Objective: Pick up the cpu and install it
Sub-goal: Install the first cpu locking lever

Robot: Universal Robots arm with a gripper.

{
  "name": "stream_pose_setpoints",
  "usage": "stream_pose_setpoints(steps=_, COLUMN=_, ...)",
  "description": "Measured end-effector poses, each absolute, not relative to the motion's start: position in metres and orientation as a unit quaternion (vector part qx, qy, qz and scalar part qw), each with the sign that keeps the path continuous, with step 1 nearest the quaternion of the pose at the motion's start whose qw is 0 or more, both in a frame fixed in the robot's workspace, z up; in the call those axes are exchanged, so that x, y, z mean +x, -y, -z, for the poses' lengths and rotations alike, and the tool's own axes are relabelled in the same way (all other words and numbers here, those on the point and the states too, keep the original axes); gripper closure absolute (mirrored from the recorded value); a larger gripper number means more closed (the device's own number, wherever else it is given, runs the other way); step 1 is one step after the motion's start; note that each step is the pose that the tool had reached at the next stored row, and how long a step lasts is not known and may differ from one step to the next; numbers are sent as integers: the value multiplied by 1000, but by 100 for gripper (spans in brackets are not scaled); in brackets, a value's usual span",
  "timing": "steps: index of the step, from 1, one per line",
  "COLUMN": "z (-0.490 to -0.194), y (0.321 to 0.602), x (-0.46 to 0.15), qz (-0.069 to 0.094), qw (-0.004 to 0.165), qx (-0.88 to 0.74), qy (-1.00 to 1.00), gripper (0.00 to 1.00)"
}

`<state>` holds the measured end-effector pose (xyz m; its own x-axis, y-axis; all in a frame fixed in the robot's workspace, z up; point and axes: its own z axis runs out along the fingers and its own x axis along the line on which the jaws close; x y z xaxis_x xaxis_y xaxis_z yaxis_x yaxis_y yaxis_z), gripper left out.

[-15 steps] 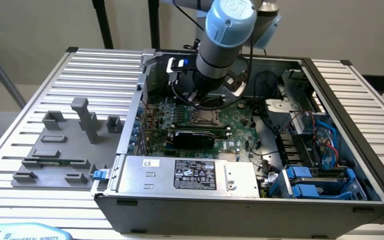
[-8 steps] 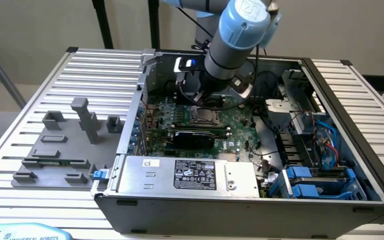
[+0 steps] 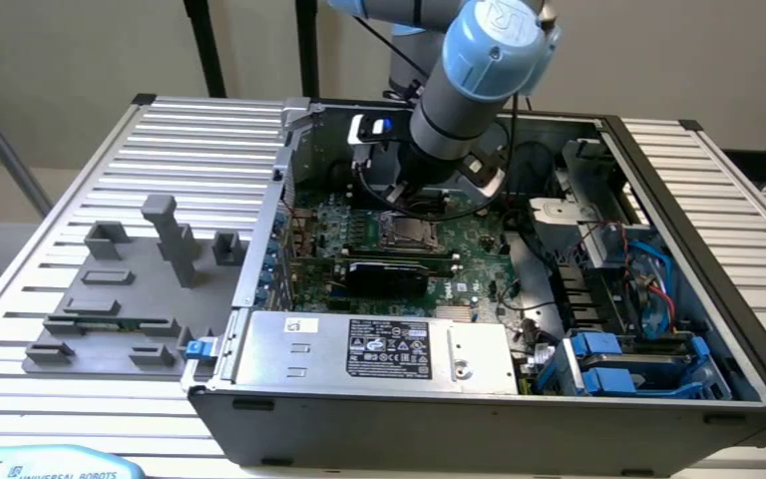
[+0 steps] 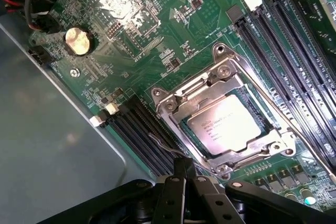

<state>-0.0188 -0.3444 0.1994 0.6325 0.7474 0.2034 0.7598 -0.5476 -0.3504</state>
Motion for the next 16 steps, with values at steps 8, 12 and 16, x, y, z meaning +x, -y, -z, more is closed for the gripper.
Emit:
stream_pose_setpoints(steps=8, z=-199, y=342, x=-18, qz=13, qw=207, qx=-877, qy=433, gripper=89)
stream_pose_setpoints(steps=12, z=-198, y=342, x=-11, qz=11, qw=208, qx=-876, qy=435, gripper=89)
stream_pose_setpoints(steps=16, z=-196, y=342, x=-6, qz=10, qw=208, qx=-875, qy=438, gripper=89)
